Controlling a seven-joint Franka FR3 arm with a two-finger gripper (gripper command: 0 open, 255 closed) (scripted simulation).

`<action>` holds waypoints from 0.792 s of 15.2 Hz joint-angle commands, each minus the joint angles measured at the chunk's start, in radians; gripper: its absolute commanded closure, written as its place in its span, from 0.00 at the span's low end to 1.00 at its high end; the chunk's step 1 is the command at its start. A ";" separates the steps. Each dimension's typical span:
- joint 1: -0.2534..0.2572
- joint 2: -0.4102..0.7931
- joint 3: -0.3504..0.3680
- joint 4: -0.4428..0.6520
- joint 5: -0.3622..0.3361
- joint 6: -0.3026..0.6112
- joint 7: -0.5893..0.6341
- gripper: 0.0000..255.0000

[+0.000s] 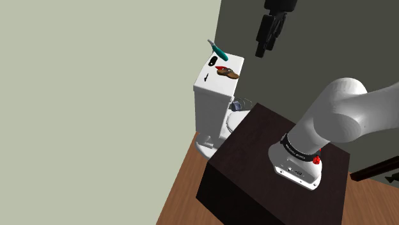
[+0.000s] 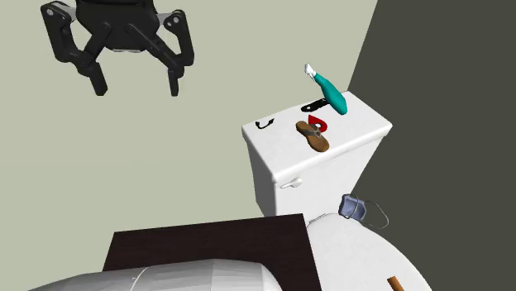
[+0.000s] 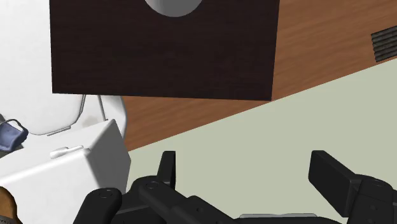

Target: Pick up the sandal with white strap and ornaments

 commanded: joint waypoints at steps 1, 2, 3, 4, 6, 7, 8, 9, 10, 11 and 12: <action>0.000 0.000 0.000 0.000 0.000 0.000 0.000 0.00; -0.006 0.012 -0.013 -0.014 -0.014 0.025 -0.018 0.00; -0.013 0.026 -0.026 -0.027 -0.028 0.051 -0.036 0.00; -0.020 0.041 -0.040 -0.039 -0.041 0.077 -0.054 0.00; -0.033 0.076 -0.067 -0.058 -0.067 0.131 -0.088 0.00; -0.040 0.095 -0.080 -0.066 -0.079 0.158 -0.105 0.00; -0.046 0.116 -0.094 -0.073 -0.091 0.186 -0.122 0.00; -0.053 0.138 -0.107 -0.079 -0.103 0.214 -0.138 0.00; -0.059 0.161 -0.121 -0.083 -0.113 0.241 -0.154 0.00; -0.066 0.186 -0.134 -0.085 -0.124 0.269 -0.170 0.00; -0.072 0.212 -0.148 -0.087 -0.133 0.297 -0.186 0.00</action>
